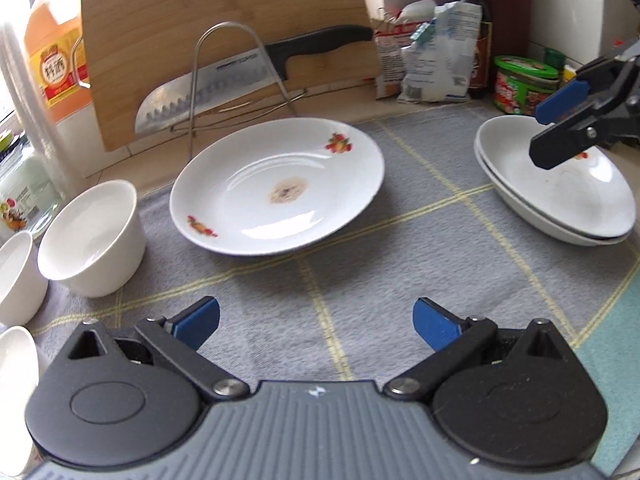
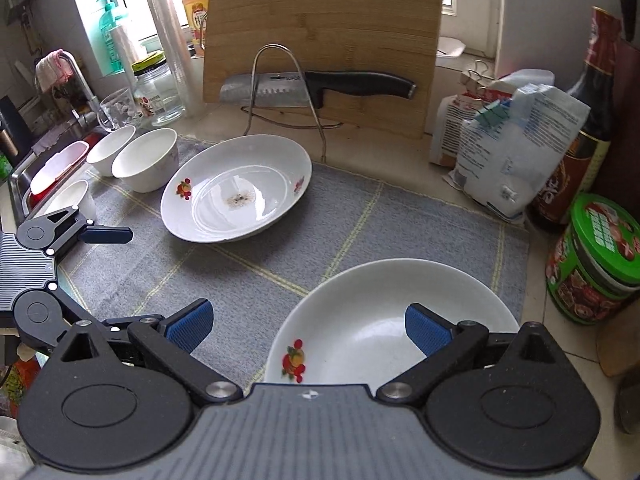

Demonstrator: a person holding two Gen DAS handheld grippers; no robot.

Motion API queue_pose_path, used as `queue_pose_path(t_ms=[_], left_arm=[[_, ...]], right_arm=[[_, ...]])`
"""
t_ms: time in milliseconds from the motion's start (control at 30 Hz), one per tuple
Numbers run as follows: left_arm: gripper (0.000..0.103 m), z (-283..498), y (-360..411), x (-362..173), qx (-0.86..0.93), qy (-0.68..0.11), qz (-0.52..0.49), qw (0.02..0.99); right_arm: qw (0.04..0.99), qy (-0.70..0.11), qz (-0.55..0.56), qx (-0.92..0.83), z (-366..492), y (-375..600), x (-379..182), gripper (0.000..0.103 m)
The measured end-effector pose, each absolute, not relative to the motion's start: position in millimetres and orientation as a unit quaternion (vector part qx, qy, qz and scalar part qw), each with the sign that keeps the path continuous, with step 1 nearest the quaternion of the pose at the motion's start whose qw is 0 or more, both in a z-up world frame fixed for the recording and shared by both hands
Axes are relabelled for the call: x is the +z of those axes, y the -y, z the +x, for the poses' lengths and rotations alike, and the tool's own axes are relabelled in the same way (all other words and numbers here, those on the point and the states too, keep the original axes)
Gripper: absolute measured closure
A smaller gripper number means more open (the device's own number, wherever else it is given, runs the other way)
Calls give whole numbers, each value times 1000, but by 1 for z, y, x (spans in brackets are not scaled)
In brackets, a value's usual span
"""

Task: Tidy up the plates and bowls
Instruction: 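Grasp the rim of the stained floral plate with the right gripper, then lift the stained plate with the right gripper and carry it toward the stack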

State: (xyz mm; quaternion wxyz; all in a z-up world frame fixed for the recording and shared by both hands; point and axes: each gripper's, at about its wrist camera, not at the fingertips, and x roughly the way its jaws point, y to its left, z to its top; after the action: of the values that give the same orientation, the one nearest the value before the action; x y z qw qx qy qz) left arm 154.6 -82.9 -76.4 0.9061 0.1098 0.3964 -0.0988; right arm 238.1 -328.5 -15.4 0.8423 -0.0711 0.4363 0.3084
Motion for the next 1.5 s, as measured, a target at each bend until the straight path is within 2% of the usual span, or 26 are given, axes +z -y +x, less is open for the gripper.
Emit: queue_pose_path(t_ms=[533, 900, 1500], left_arm=[[0, 184, 51, -100, -133, -383, 62, 912], [0, 198, 50, -101, -142, -378, 63, 913], [0, 206, 49, -103, -134, -358, 57, 922]], right_arm=[[825, -471, -47, 309, 276, 234, -50, 0], [808, -498, -14, 315, 328, 208, -74, 0], [769, -519, -36, 370, 396, 187, -80, 0]])
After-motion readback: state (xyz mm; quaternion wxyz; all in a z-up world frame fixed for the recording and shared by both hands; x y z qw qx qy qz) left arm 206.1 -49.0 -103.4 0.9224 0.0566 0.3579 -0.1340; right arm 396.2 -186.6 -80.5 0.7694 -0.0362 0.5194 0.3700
